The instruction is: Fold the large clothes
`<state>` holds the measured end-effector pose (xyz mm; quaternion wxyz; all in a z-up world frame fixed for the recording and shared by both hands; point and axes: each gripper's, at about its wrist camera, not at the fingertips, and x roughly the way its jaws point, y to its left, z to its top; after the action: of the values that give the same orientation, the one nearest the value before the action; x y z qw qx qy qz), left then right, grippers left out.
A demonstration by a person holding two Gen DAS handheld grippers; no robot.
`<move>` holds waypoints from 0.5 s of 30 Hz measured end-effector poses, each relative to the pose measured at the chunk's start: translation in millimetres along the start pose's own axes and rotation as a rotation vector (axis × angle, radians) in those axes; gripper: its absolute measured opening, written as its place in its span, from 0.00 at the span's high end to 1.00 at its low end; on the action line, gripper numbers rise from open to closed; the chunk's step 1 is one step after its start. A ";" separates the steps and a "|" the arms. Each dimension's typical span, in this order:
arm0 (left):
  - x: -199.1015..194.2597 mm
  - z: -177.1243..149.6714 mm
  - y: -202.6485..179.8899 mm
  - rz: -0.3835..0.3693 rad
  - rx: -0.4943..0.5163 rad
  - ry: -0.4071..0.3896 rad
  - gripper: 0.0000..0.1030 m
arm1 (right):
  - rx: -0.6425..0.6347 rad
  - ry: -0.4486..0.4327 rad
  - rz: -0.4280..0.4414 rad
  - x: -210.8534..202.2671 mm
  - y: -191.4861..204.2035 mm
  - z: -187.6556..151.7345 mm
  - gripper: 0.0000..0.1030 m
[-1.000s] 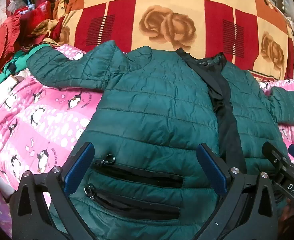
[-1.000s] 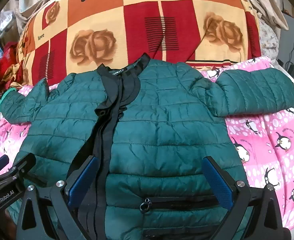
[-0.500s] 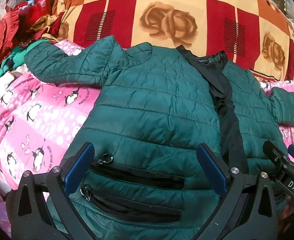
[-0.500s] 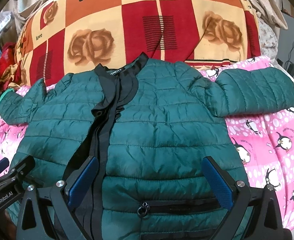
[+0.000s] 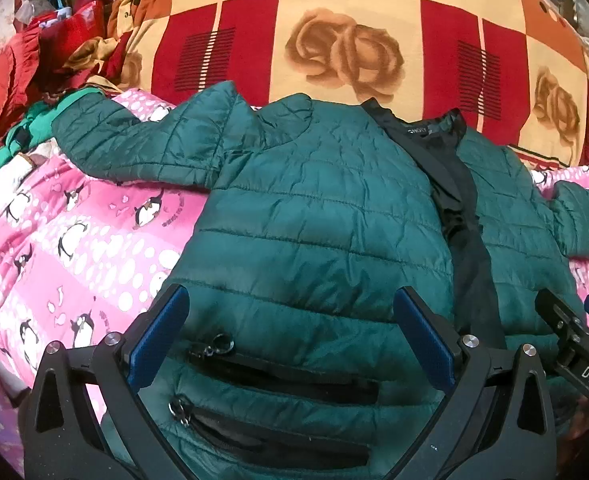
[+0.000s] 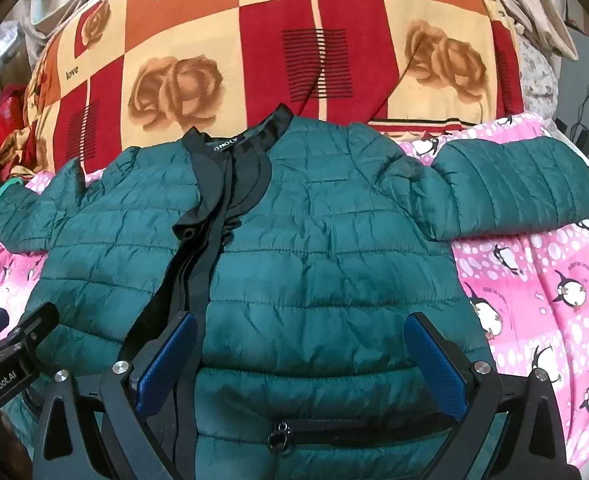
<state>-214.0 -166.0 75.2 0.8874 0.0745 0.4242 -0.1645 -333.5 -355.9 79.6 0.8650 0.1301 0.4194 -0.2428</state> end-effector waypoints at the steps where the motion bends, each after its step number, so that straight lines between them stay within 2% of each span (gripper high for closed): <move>1: 0.2 0.0 0.7 -0.001 0.000 0.000 0.01 | 0.000 0.004 0.000 0.1 0.2 0.0 0.00; 10: 8.3 12.1 2.2 0.012 -0.003 -0.001 0.01 | -0.004 0.035 0.002 9.8 0.6 13.9 0.00; 15: 12.5 20.3 6.0 0.010 -0.013 -0.003 0.01 | -0.001 0.024 0.005 13.1 3.5 20.9 0.00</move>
<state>-189.7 -168.8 78.2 0.8892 0.0706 0.4237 -0.1575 -310.9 -366.0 82.2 0.8606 0.1336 0.4295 -0.2388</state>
